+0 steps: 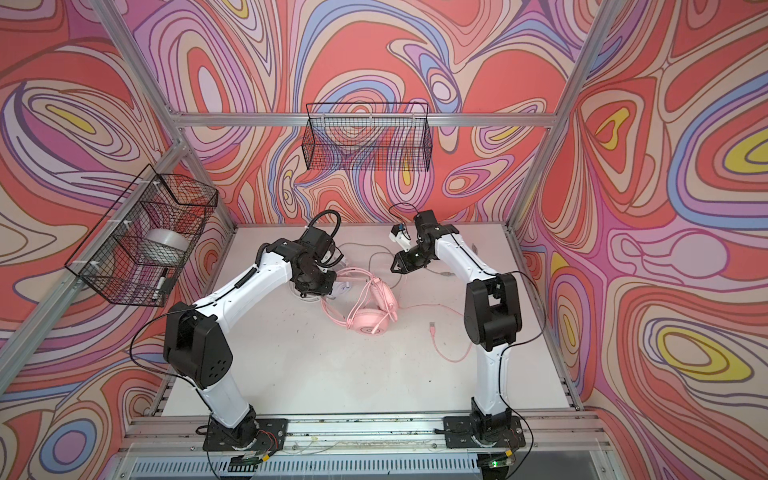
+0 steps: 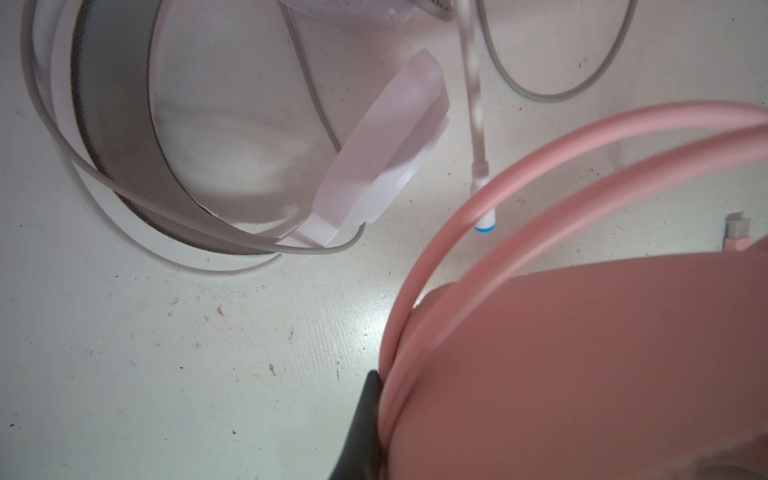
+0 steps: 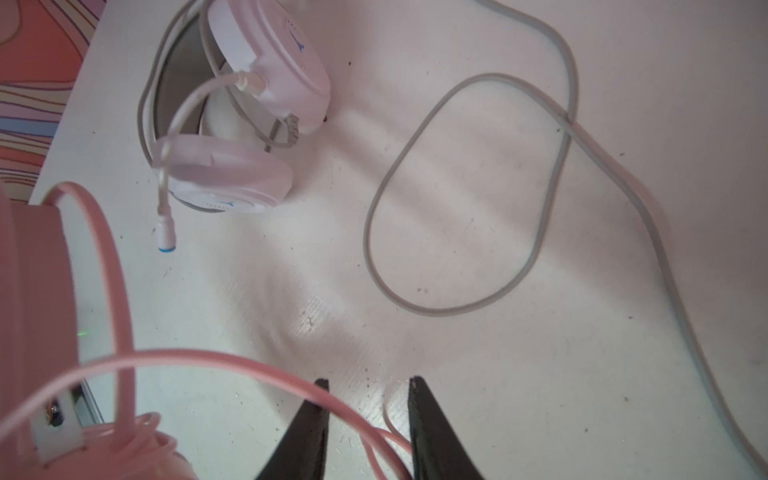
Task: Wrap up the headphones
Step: 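Move the right gripper down to the loose pink cable on the table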
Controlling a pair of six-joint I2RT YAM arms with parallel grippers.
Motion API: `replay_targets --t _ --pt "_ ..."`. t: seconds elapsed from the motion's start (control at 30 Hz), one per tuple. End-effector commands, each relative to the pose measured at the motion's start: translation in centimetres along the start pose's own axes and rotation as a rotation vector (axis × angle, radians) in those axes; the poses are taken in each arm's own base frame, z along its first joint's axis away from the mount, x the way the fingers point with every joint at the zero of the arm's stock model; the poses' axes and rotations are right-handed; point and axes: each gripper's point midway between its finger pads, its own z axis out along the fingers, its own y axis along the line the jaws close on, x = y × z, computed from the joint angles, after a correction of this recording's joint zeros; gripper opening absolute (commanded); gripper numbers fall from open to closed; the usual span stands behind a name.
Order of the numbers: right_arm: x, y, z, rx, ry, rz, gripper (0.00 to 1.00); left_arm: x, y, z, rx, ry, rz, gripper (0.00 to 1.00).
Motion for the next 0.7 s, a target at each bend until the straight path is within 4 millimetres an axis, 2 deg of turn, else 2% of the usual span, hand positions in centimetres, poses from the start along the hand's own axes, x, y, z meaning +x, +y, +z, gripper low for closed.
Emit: replay_targets --t 0.0,0.47,0.67 --pt "-0.3 0.2 -1.1 -0.004 -0.060 0.024 0.41 0.0 -1.2 -1.8 0.088 -0.025 -0.012 0.00" --pt "4.2 -0.9 1.6 -0.003 0.001 0.125 0.42 -0.9 -0.9 -2.4 0.185 -0.057 -0.117 0.00" --pt "6.8 -1.5 2.5 0.028 0.062 0.156 0.41 -1.1 -0.5 -2.3 0.193 -0.062 -0.151 0.00"
